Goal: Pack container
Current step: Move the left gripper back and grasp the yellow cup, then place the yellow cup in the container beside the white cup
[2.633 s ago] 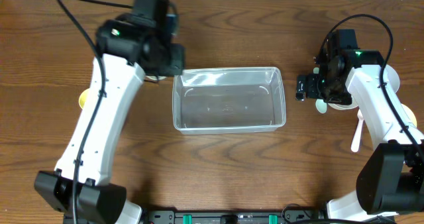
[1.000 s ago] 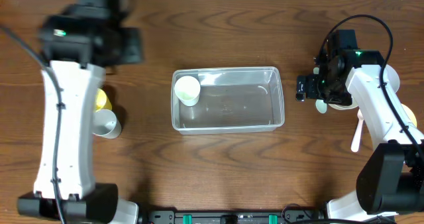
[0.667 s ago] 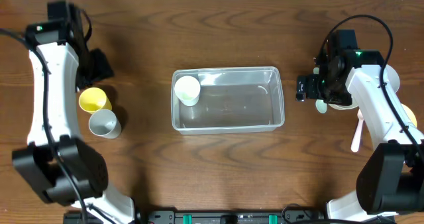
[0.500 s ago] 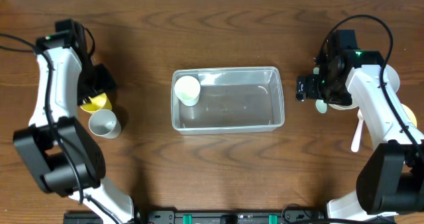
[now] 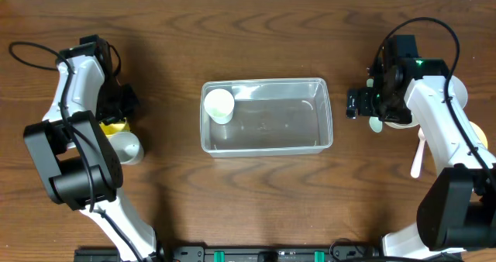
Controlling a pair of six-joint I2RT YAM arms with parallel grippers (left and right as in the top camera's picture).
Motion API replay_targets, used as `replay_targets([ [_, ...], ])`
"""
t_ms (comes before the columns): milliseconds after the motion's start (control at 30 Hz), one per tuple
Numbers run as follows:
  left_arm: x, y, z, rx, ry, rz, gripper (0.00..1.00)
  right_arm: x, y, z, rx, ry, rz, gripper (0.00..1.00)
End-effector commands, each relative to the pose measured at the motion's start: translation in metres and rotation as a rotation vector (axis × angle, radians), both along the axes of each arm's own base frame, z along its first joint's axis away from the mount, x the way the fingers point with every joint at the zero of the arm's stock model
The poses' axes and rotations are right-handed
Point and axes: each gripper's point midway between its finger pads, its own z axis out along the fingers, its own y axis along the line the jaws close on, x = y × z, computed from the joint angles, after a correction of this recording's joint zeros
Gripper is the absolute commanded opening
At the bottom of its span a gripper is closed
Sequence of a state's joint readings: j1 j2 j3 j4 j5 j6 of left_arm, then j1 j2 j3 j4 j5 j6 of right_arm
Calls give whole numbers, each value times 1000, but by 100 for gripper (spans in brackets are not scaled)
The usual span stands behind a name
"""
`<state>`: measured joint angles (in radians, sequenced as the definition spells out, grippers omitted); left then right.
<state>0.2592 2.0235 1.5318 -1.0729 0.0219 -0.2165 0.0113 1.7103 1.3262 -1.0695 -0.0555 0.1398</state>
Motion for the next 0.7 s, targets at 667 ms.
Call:
replay_targets([
  [667, 10, -172, 195, 19, -443, -504, 6, 5, -2, 3, -1, -15, 9, 99],
])
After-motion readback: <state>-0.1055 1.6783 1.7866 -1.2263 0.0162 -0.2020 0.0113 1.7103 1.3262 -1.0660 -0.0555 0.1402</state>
